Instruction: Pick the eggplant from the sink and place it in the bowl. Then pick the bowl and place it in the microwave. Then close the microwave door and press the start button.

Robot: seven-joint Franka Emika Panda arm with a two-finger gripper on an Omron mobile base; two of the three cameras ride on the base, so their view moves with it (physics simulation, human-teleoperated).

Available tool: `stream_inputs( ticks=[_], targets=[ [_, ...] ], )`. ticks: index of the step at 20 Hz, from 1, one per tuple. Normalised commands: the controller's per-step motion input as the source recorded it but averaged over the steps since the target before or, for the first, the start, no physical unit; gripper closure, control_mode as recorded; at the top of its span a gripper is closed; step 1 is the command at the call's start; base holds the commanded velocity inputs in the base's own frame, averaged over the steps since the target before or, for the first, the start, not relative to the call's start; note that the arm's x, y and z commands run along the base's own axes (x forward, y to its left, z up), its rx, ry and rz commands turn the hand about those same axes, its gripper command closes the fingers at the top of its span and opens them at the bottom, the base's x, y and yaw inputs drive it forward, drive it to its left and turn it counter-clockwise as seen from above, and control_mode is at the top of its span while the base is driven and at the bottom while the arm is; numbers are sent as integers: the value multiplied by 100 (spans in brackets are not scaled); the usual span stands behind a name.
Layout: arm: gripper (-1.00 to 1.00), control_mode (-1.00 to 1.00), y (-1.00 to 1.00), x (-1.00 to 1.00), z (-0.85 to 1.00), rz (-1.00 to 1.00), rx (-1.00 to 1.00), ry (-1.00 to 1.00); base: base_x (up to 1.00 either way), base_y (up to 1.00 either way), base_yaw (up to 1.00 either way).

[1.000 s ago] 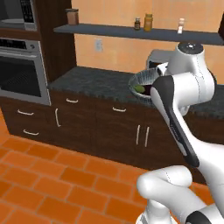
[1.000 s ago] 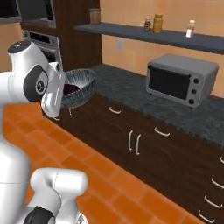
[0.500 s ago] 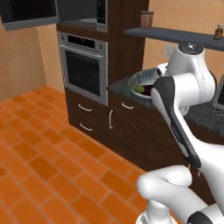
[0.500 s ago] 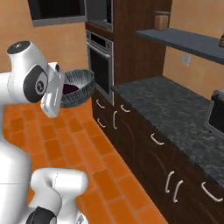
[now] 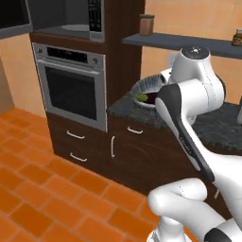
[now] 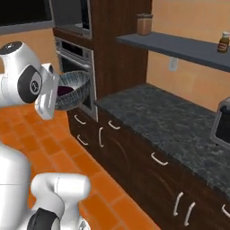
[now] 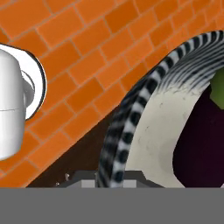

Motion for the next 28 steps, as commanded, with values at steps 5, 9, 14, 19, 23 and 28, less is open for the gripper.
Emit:
stream_inputs(
  ticks=[5, 9, 14, 19, 23, 28],
  targets=[
    [100, 100, 0, 0, 0, 0, 0, 0, 78, 32, -64],
    [100, 100, 0, 0, 0, 0, 0, 0, 89, 41, -52],
    [100, 100, 0, 0, 0, 0, 0, 0, 1, 57, -30],
    [100, 100, 0, 0, 0, 0, 0, 0, -37, 91, -35],
    [100, 100, 0, 0, 0, 0, 0, 0, 0, 100, -38],
    [100, 100, 0, 0, 0, 0, 0, 0, 0, 100, -35]
  ],
)
